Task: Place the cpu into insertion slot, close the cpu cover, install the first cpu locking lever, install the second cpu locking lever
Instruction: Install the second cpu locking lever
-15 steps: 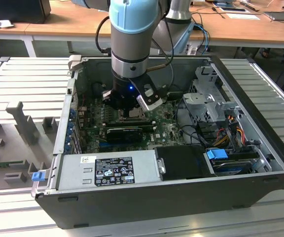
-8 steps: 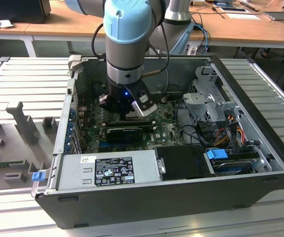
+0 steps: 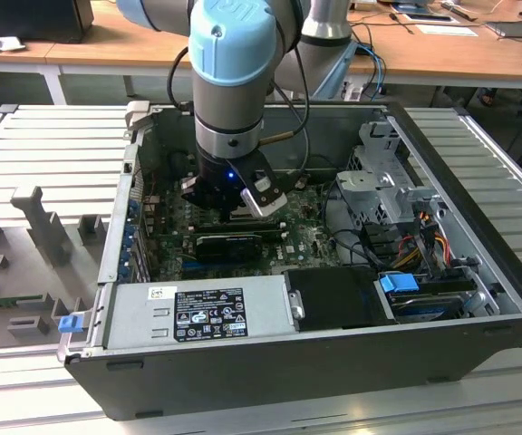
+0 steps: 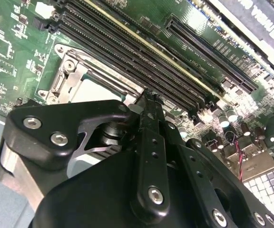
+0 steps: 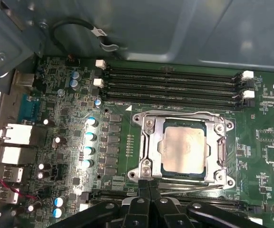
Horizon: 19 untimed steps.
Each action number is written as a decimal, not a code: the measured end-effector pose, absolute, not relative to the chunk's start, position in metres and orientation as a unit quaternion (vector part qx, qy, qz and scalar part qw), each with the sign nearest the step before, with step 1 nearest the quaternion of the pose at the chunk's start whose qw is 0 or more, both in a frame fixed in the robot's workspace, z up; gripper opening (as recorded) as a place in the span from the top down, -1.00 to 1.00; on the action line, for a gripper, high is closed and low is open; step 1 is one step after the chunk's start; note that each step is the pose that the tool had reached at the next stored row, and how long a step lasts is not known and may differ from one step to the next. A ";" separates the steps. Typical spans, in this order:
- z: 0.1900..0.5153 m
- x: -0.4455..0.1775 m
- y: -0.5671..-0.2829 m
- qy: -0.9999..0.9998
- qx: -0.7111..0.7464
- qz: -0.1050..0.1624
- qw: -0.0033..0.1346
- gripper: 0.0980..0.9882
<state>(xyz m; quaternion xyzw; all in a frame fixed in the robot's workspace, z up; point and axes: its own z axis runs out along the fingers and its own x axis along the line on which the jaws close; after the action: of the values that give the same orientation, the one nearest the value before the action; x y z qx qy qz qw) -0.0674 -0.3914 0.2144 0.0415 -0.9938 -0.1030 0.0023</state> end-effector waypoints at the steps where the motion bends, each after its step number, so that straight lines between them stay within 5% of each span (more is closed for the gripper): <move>1: 0.213 -0.068 -0.392 -0.994 0.042 -0.106 0.002 0.98; 19: 0.198 -0.076 -0.398 -0.988 0.042 -0.150 -0.003 0.98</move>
<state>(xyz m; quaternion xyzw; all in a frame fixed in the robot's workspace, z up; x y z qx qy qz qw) -0.0765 -0.3981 0.1984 0.0421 -0.9877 -0.1503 -0.0034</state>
